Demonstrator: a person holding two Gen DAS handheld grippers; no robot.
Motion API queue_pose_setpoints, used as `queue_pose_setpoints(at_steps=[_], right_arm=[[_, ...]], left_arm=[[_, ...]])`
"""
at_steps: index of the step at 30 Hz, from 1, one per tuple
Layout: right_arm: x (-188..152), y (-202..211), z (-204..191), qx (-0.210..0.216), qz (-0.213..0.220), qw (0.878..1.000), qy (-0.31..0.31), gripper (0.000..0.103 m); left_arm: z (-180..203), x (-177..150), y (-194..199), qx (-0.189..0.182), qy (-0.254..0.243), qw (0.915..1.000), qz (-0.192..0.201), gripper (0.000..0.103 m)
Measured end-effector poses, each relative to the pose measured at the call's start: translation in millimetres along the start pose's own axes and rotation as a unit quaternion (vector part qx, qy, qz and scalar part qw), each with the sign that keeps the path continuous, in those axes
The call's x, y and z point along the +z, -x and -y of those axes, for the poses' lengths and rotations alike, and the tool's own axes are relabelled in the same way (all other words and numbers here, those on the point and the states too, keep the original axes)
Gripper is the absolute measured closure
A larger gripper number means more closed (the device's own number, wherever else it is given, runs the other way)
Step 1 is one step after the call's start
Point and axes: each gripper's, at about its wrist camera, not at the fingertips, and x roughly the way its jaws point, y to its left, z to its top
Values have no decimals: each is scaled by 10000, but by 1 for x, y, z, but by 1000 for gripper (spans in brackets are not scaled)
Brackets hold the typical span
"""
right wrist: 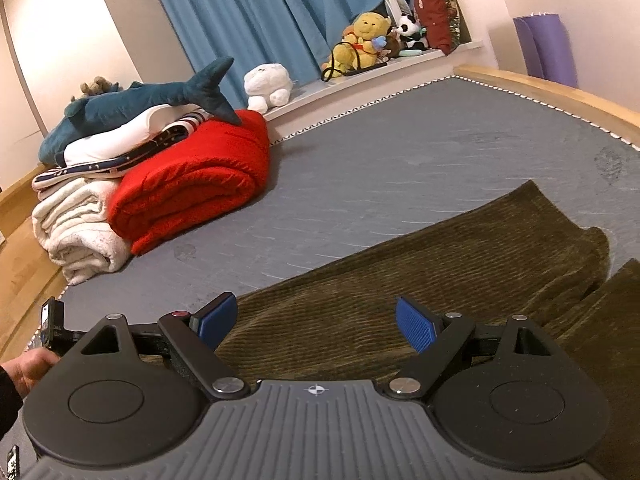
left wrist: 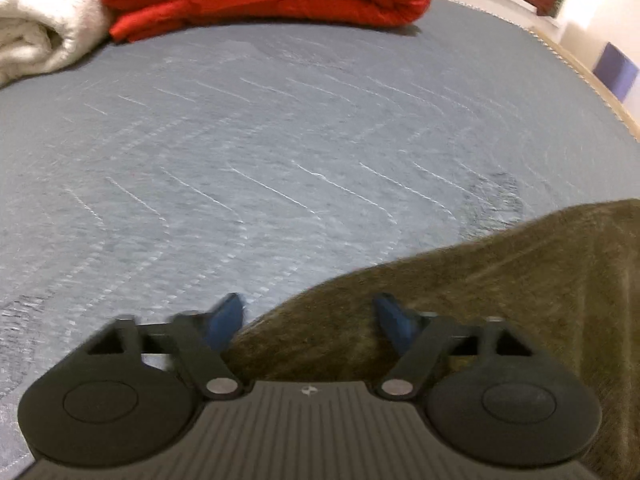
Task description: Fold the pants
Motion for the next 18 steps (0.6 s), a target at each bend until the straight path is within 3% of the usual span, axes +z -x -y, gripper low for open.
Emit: queue_pose_setpoints(at_steps=[1,2,6,10,14,16,18], right_arm=[[0,1,1,-33,3,10000,6,15],[0,1,1,-70,6,10000,13,15],[2,4,5,-175,-3,9998,-54,15],[4,11,8,-262,105,9995,-153,15],[5,18,17,-412,201,9981,-421,15],[3,20,25,-454,220,9962,-714,15],[-1,18,35,-506,147,9927,-1081,15]], left_arm=[[4,0,4,-111,-78,9999,14,70],[11,-2,10,-53,-321,9995,56,98],[36,-17,50,29,-1102,9932,366,100],[51,-36,117,-108,-1071,9885,1063,100],[76,-86,190,-83,-889,9810,1725,100],[89,-122,214,-162,-766,9803,1811,100],[100,-155,227,-290,-579,9850,1601,100]])
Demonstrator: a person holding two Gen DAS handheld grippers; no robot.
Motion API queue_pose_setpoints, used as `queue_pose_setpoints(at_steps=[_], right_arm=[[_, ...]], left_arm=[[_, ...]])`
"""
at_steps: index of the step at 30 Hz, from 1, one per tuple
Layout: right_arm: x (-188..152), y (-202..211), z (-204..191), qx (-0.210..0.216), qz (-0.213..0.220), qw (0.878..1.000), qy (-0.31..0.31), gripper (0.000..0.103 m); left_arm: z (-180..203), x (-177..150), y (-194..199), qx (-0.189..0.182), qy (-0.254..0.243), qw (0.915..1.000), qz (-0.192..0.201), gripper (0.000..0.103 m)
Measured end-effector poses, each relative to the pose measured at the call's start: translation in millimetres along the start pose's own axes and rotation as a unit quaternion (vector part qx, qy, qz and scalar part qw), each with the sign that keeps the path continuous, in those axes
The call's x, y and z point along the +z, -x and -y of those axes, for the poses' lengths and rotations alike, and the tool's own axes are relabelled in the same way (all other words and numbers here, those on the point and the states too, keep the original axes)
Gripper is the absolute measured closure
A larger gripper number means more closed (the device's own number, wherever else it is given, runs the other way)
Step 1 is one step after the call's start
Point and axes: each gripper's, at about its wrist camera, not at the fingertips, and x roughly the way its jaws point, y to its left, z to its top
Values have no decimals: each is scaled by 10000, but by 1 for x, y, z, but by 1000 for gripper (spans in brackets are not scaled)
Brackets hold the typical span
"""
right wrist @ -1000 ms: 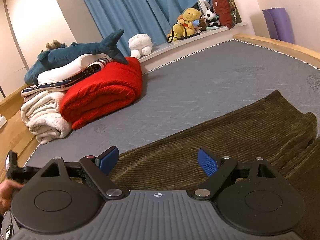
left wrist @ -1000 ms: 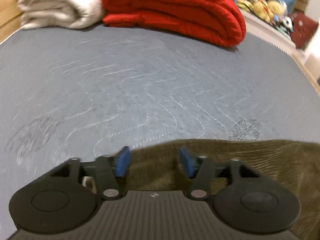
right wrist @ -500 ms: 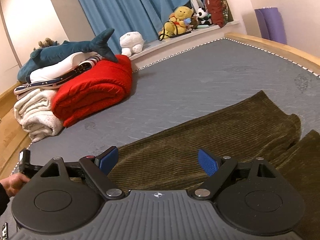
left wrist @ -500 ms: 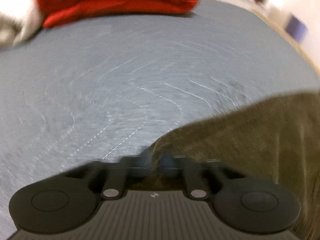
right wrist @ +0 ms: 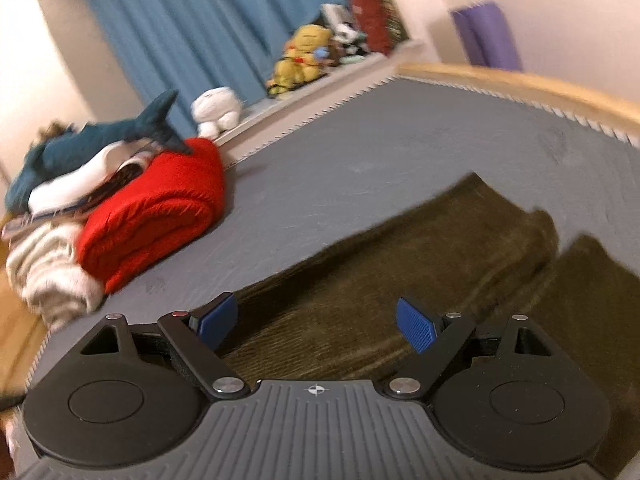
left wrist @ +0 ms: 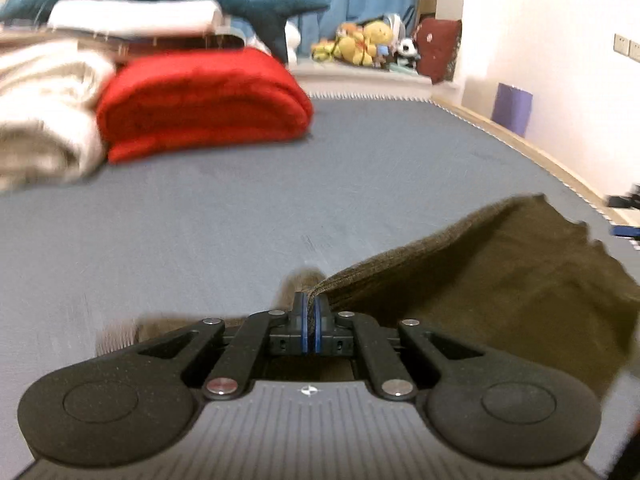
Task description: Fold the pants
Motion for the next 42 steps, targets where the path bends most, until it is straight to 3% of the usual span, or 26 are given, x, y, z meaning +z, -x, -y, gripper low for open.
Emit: queue_pose_setpoints(at_steps=[3,6,8,10,12,15,18,21,22,23,25,26,27,28,29,30,37,42], right_arm=[[-7,-7,15,-79,-215,9977,-644,15],[-16,-12,23,-249,-370,9946,-937,15],[-21,-15,26,-326,-447,9928,-1062,15],[-25,-17,28,-382,-499,9914,-1144,15],[-26,-16,30,-429,-505,9905,-1202,15],[-27,-16,34,-530,-453,9894,-1276,15],[-25,-18,39,-608,-406,9879,-1371,15],[-22,-21,44,-632,-362,9880,-1359,17],[-20,-22,46,-634,-319,9884,-1343,18],[-17,-23,48,-628,-258,9889,-1325,27],[-11,-28,51,-598,-143,9897,-1290,46],[-8,-32,53,-563,-103,9904,-1260,60],[-5,-37,55,-547,-75,9908,-1236,66],[-3,-44,57,-560,-48,9909,-1222,66],[-1,-50,60,-593,-27,9906,-1231,66],[1,-58,63,-624,-27,9901,-1261,65],[6,-127,96,-629,-335,9841,-1628,50],[8,-162,116,-492,-396,9807,-1848,49]], left_arm=[[10,-41,7,-132,552,9953,-786,100],[11,-72,-1,-224,725,9860,-1487,100],[-4,-76,3,-110,1222,9815,-1472,98],[-24,-74,11,-432,1871,9731,-1272,86],[-39,-77,13,-724,2499,9578,-1219,64],[-48,-83,-1,-695,2936,9413,-1513,55],[-56,-90,-20,-497,3320,9244,-1811,53],[-69,-92,-23,-304,3654,9144,-1715,50],[-71,-90,-24,-234,3745,9127,-1621,48],[-74,-88,-23,-164,3819,9114,-1526,48],[-81,-83,-20,-29,3946,9086,-1370,48],[-81,-80,-21,26,3983,9073,-1347,49],[-81,-78,-23,104,3977,9074,-1352,63],[-80,-76,-23,226,3921,9092,-1379,72],[-80,-73,-23,360,3852,9115,-1397,89],[-78,-72,-24,453,3811,9132,-1373,92],[-75,-55,-5,850,3726,9222,-590,95],[-76,-53,-11,891,3686,9228,-685,95]])
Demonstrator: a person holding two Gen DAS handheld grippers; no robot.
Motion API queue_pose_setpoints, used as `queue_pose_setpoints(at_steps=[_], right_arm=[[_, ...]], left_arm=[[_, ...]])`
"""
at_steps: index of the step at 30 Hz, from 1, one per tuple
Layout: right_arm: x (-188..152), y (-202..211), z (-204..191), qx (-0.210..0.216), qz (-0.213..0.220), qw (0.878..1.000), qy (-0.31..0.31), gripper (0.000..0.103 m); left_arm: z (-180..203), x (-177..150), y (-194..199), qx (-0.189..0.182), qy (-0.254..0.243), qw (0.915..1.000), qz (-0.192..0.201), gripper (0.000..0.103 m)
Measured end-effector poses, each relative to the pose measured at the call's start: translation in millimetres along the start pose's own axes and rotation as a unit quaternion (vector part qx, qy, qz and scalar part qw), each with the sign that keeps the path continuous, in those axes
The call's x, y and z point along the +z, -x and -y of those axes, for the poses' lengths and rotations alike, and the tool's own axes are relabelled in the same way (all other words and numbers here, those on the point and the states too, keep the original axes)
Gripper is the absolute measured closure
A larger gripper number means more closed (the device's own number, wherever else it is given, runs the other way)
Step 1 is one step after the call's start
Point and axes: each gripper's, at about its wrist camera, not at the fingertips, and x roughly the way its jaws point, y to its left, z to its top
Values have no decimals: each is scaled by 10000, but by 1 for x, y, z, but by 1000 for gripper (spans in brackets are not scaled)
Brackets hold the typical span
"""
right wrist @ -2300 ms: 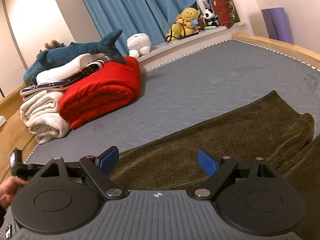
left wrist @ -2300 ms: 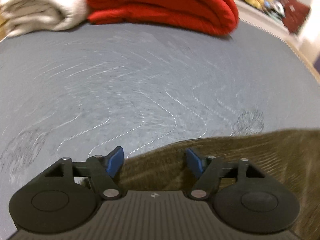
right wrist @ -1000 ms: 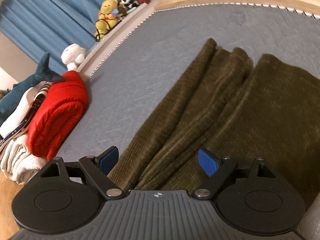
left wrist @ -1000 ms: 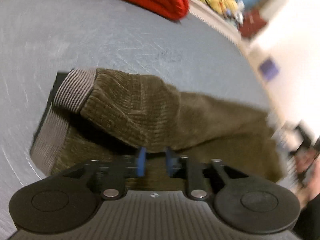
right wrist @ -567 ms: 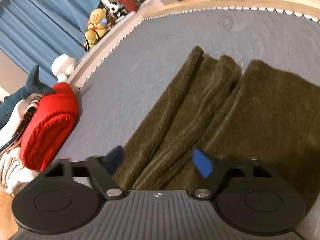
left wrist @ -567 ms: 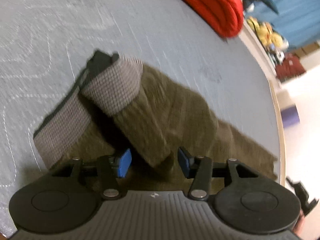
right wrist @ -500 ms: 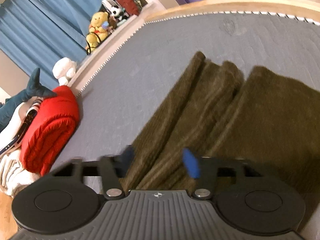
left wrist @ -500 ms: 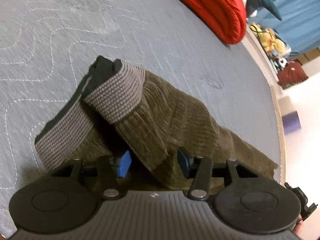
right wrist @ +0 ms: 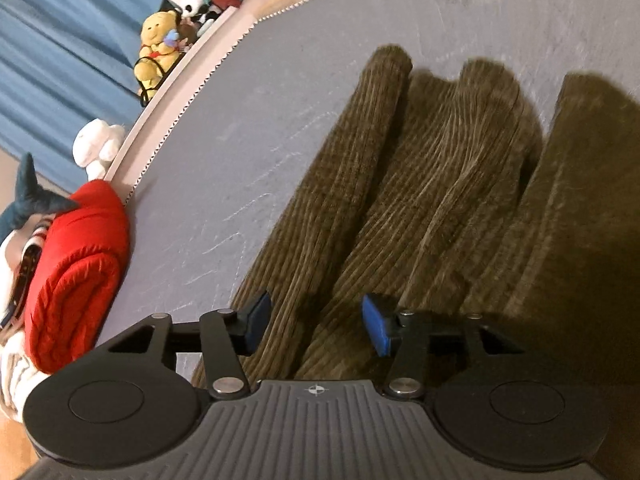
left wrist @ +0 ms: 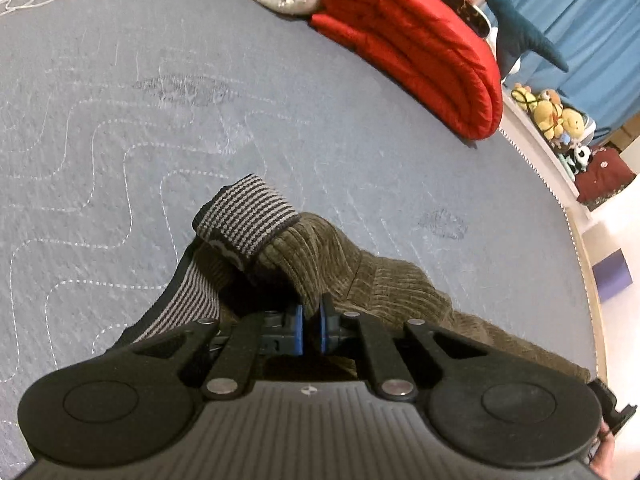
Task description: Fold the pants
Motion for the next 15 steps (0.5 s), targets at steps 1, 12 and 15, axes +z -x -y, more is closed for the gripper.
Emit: queue_pose_setpoints(at_steps=[1,12,15], right_arm=[[2,-3,-2,30,26,10000,35,47],[13,-2,-16,1,393,9981,467,100],[18,35,-31,255,731,9943,730,100]], left_arm=[[1,-1,0,9,-18,10000,-27,95],[-3,-3,7,-27,-144,9999,-45,95],[-2,-5,22,-70,-207,9997,114,96]])
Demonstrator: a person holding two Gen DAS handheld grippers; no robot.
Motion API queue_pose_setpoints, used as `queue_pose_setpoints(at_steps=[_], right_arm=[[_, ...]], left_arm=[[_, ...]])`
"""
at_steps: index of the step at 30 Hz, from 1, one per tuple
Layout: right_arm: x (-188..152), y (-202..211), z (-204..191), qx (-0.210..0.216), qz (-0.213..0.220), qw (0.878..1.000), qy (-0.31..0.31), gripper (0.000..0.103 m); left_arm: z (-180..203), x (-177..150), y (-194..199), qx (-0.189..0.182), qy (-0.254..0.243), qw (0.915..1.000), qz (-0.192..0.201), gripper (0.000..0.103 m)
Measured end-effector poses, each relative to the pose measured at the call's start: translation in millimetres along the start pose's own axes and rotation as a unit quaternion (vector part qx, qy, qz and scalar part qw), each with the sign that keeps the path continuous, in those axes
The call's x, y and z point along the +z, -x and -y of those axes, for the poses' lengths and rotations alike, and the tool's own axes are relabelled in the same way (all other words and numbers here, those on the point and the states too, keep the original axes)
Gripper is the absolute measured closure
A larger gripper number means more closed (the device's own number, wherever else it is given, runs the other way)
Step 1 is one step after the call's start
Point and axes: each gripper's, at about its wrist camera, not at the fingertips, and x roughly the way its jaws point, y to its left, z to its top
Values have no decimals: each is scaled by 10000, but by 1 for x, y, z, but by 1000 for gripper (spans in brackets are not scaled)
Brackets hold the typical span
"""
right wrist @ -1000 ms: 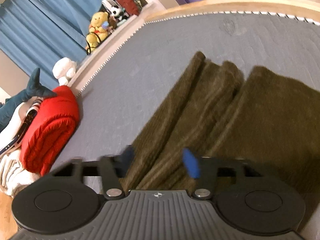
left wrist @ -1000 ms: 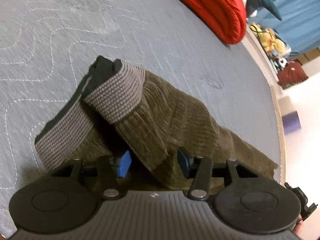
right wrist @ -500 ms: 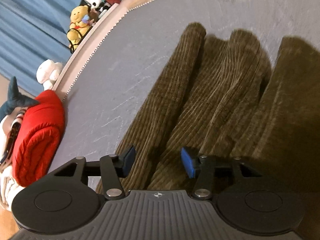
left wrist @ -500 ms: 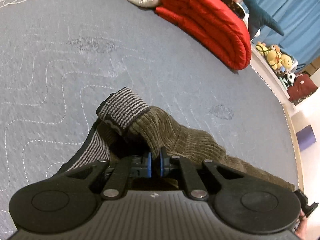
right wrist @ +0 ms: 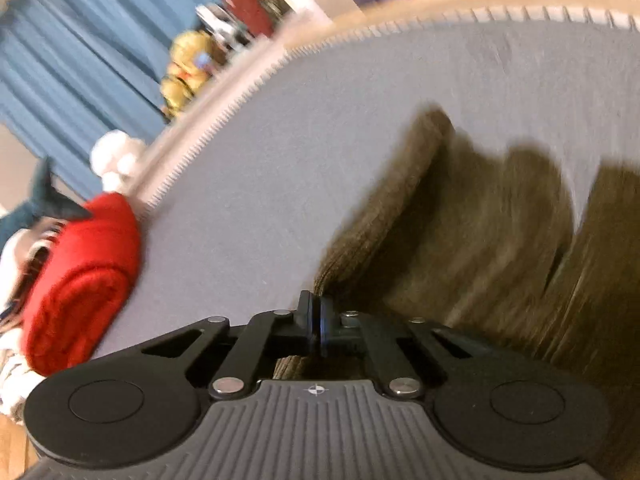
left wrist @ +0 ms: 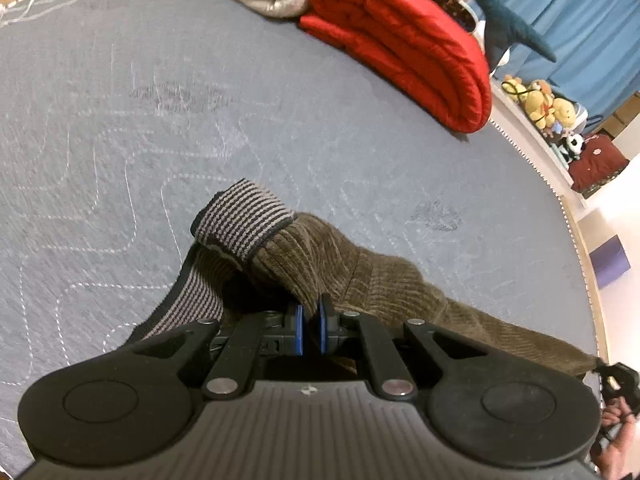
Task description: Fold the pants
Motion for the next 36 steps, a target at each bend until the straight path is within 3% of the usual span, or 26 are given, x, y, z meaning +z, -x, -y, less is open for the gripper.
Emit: queue_pose_setpoints(at_steps=[4,7,10,12,14,16,18,20,21,23,26,29,31,33,34,36], right_arm=[[12,71,-27,133,407,9975,563,101],[10,131,-32,-41,624,9933,968,101],[0,173,-23,-431,475,9926,1032,101],[-17,188,-7,-892,87,9913,960,101],[-33,188,21,-1279,-524,9886,595,100],[-44,181,57,-1749,-1079,9786,-73,98],[-40,183,86,-2091,-941,9716,-592,94],[-27,183,95,-2127,-565,9738,-569,89],[-19,182,97,-2101,-392,9754,-541,72],[-7,173,99,-2059,-253,9766,-562,49],[-2,153,109,-2039,-339,9763,-641,50],[-5,131,113,-2255,-544,9706,-637,49],[-8,126,111,-2381,-566,9683,-496,48],[-10,125,111,-2504,-575,9658,-346,48],[-11,122,107,-2629,-575,9628,-247,49],[-14,130,107,-2875,-439,9566,-168,58]], left_arm=[[-9,-1,25,-172,48,9997,157,99],[-24,-6,47,-305,114,9993,196,100],[-39,-14,60,-313,3,9995,22,99],[-49,-18,57,-284,-59,9991,-316,99],[-61,-20,52,-259,34,9976,-634,95],[-71,-17,53,-4,183,9982,-579,93],[-74,-11,58,161,274,9988,-363,70],[-72,-6,65,233,346,9991,-81,66],[-67,-4,66,201,297,9994,14,66],[-53,-3,64,124,82,9998,96,66],[-31,-7,55,52,-252,9996,123,66],[-9,-6,39,343,-648,9973,31,63],[2,-2,29,352,-750,9965,-68,56],[14,8,15,456,-931,9946,-55,40],[18,12,8,560,-1005,9934,10,38],[20,18,-4,687,-1194,9903,167,35]])
